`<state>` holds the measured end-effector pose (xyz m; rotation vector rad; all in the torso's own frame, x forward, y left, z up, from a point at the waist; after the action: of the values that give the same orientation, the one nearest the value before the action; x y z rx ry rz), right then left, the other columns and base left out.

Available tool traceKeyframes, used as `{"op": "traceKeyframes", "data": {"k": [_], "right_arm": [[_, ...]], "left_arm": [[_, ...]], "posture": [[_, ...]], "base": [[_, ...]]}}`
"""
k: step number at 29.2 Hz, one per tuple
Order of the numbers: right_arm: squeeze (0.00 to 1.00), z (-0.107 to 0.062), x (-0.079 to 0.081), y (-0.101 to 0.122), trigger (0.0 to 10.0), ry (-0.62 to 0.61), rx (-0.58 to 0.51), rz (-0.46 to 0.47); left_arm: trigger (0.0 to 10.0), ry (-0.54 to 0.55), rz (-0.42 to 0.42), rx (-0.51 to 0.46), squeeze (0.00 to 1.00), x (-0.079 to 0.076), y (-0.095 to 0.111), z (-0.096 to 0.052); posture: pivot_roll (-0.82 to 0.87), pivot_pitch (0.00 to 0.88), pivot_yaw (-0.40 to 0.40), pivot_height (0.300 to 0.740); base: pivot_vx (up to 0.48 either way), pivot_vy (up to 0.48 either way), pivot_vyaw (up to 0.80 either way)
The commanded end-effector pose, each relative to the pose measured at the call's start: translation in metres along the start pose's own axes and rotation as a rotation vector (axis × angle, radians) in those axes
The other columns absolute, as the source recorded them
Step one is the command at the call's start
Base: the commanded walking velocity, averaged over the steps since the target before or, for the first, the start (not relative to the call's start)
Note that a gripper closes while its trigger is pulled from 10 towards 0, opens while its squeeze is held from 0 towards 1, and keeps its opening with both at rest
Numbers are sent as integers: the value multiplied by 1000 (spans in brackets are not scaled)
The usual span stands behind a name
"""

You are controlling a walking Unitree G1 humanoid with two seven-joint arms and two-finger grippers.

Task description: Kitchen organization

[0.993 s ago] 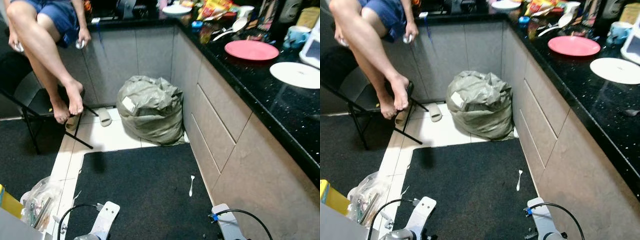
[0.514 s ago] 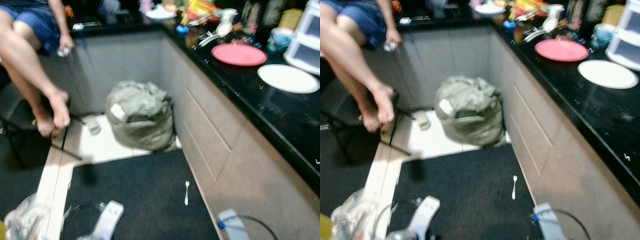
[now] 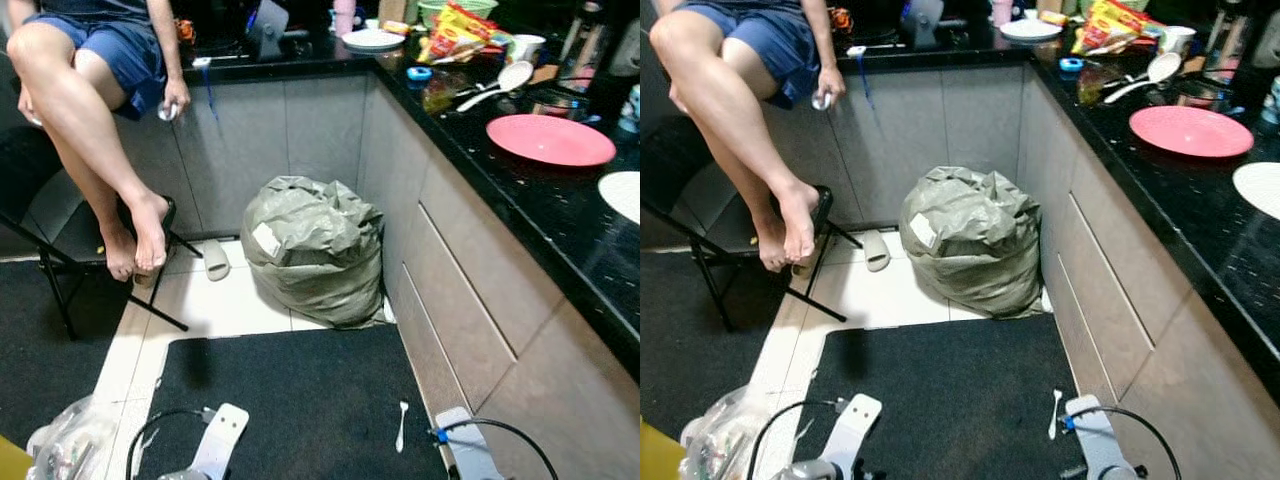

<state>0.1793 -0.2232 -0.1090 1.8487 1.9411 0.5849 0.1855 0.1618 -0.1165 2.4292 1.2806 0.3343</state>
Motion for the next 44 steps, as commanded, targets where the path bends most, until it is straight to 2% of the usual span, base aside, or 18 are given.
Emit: {"op": "traceKeyframes", "data": {"k": [1, 10, 13, 18, 26, 44], "right_arm": [[0, 0, -4, 3, 10000, -15, -9, 5], [0, -1, -5, 1, 10000, -23, -1, 13], [0, -1, -5, 0, 10000, -17, 8, 18], [0, -1, -5, -2, 10000, -14, 15, 21], [0, -1, -4, -3, 10000, -8, 22, 27], [0, -1, -1, -5, 10000, 17, 39, 36]], "left_arm": [[10000, 2, -2, -2, 0, 2, 1, 0], [10000, 1, -2, -4, 0, 1, 2, 0], [10000, 8, -8, -4, 0, 2, 1, 0], [10000, 20, -10, -3, 0, 3, 1, 0], [10000, 23, -9, -1, 0, 3, 1, 0], [10000, 26, 1, 8, 0, 4, -1, -1]], "posture": [[-23, 0, 45, 740], [-23, 0, 45, 740], [-24, 0, 45, 740], [-22, 0, 42, 740], [-24, 0, 44, 740], [-24, 0, 47, 740]], "base": [[341, 0, 0], [342, 0, 0], [341, 0, -800], [0, 0, -800], [0, 0, 0], [0, 0, -800]]}}
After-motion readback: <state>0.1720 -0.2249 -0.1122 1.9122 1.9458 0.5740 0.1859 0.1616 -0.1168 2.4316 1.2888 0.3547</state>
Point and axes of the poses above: a point about 5 cm out from each wrist's last joint towards the gripper, its own z axis pointing out of the wrist towards the gripper, its own y axis along the axis of the wrist's last joint, x = y × z, the point moved 3 cm from there along z, pointing out of the wrist towards the gripper, and after that the axes turned 14 degrees about z, right-handed, at the moved point
